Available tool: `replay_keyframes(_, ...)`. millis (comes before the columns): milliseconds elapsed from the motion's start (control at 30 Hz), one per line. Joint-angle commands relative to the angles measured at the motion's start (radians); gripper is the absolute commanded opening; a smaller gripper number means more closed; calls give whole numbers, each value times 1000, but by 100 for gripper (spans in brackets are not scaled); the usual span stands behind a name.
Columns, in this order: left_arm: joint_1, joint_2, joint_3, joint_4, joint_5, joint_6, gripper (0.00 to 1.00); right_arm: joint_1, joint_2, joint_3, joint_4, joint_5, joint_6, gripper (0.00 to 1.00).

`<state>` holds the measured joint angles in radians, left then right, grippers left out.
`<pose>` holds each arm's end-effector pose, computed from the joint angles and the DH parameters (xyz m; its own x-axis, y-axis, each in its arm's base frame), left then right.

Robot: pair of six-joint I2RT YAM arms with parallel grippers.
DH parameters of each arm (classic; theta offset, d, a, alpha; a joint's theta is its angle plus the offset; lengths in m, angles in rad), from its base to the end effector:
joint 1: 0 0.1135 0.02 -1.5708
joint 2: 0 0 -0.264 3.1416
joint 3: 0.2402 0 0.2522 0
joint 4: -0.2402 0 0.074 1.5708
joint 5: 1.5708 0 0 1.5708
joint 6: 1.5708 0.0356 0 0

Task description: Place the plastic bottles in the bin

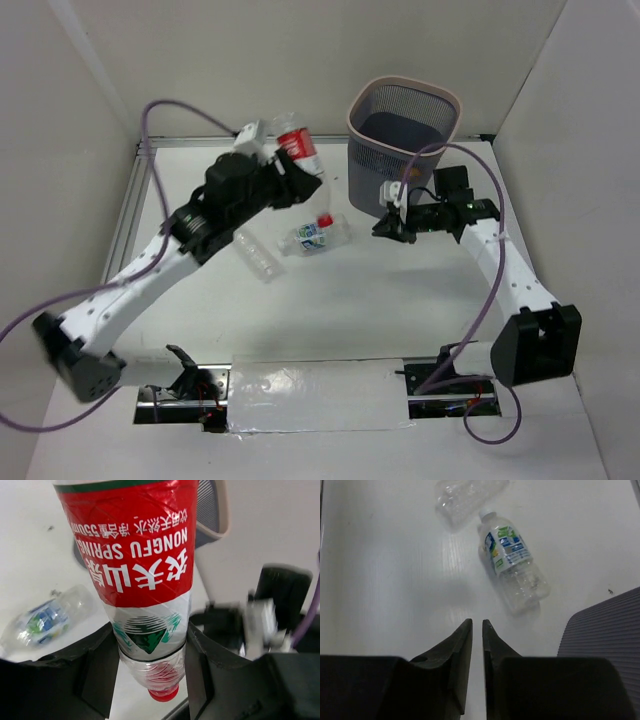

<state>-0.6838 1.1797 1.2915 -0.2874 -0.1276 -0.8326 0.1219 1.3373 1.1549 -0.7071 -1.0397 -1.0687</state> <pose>0.2073 -0.1631 0.4254 -0.4828 -0.5530 -0.6791 0.2562 0.6523 -0.7133 0.2629 0.0631 0.3134 0.1554 -0.4282 -0.8902 -0.9649 0.1274 -0.2297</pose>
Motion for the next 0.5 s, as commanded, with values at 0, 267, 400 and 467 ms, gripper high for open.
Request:
replay_keyframes(0,36,240,243,315,144,159,0,39,-136,-89,-40,119,-134,23)
replay_keyframes(267,96,681,712,528,256,63,0,76,-265,-308,9,233,-134,58)
replay_keyframes(400,96,845,882,574,171,33,0,76,-309,-369,-15,215,-134,61)
replay_keyframes(467,67,903,965,597,67,87,2,76,-332,-382,-25,205,-134,64)
